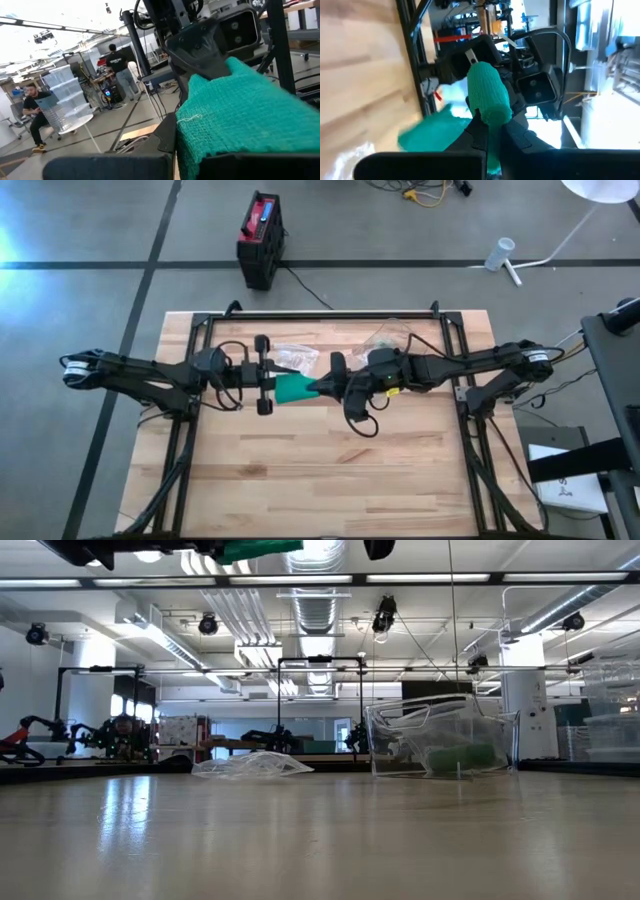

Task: Roll bandage
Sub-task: Roll the dark green bandage

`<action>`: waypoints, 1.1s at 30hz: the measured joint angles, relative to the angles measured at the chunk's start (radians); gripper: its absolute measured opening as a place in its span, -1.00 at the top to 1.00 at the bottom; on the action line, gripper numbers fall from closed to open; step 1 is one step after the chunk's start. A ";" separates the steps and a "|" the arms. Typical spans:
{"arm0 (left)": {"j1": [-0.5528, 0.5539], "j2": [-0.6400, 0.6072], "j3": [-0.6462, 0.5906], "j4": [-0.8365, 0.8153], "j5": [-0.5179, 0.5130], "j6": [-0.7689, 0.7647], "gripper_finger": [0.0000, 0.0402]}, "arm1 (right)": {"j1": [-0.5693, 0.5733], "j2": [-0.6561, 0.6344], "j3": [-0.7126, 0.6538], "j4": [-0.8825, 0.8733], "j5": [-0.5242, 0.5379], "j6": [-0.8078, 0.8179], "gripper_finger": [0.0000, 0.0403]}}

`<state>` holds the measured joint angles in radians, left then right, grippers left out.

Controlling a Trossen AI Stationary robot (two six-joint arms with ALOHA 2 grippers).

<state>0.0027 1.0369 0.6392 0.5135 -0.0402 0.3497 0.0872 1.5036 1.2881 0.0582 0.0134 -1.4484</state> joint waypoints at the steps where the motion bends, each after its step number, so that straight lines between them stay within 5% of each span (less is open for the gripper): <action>1: 0.000 -0.001 0.000 0.001 0.000 -0.001 1.00 | 0.000 0.000 0.000 0.002 0.010 -0.011 0.95; 19: 0.000 -0.004 0.000 0.010 -0.002 -0.023 1.00 | 0.000 0.000 0.000 0.007 0.014 0.298 0.67; 33: 0.000 -0.004 0.004 0.021 0.004 -0.030 1.00 | 0.000 0.000 0.001 0.008 0.018 0.297 0.93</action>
<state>0.0029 1.0325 0.6430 0.5346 -0.0364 0.3199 0.0872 1.5036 1.2888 0.0658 0.0310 -1.1511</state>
